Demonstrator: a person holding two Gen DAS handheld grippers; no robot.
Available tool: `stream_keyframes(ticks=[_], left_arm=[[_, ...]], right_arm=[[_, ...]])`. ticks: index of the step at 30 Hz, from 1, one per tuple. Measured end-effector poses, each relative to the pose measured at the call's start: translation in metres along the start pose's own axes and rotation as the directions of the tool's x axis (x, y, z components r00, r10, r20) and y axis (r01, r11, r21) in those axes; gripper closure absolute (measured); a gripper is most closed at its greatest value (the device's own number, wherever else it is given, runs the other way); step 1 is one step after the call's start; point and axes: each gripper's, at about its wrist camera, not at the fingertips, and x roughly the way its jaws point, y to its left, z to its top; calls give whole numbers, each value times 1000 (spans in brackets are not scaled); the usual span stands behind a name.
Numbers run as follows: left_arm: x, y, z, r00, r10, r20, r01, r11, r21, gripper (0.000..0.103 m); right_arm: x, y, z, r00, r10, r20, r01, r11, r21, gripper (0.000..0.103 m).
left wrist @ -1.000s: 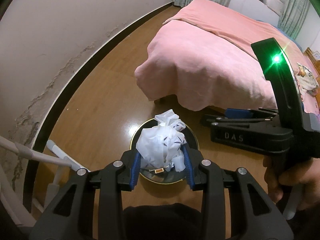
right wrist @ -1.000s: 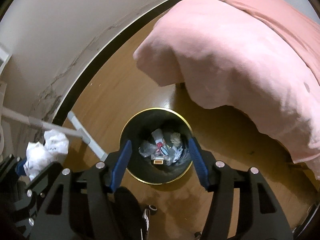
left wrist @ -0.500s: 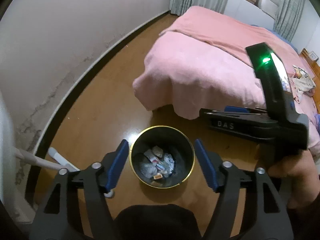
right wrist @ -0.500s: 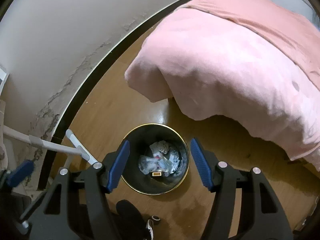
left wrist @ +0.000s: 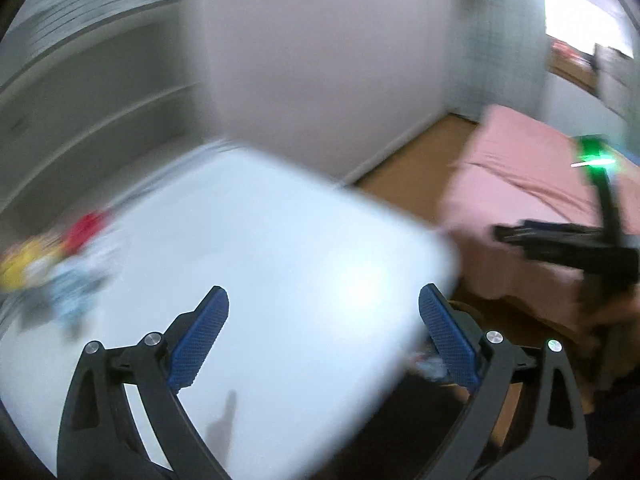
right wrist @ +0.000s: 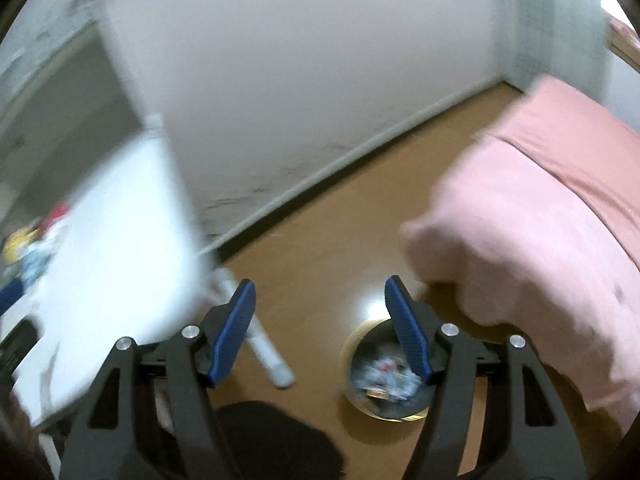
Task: Collect trash
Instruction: 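Grasp the white ring with the left tool while the right tool grasps the white cloth with blue string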
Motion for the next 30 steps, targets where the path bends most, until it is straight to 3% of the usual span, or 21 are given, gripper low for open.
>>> stream_keyframes(ticks=[4,9,13,17,20,22,24,26,30], left_arm=[[-23,108,-33,984,175,-38,-178,973,-147,10],[-50,194,-80,959,263,-101,-282,905,-320,10],[-80,240,-125,952,282,-122,-307,853,-423,10],[-99,257,-152,950,279,-143,-313,824,-472,10],[-107,262,-163,950,280,-141,-313,818,-483,10],[-107,263,-164,954,267,-137,-300,822,-484,10],[-102,264,-162,956,261,-133,-293,828,-478,10],[-93,261,-154,961,246,-128,-277,836,-474,10],[-67,248,-127,971,210,-113,-238,866,-439,10]], right_arm=[[-1,103,5,987,159,-35,-162,975,-152,33],[15,252,2,947,293,-133,-321,884,-339,33],[35,346,0,931,313,-188,-364,827,-429,33],[59,417,-6,938,280,-202,-345,796,-497,33],[72,446,-10,946,249,-210,-324,787,-526,35],[79,455,-10,950,233,-207,-310,784,-539,44],[82,460,-14,952,211,-223,-302,774,-556,77],[80,460,-16,950,223,-220,-309,776,-550,89],[51,435,-3,936,306,-172,-350,785,-511,90]])
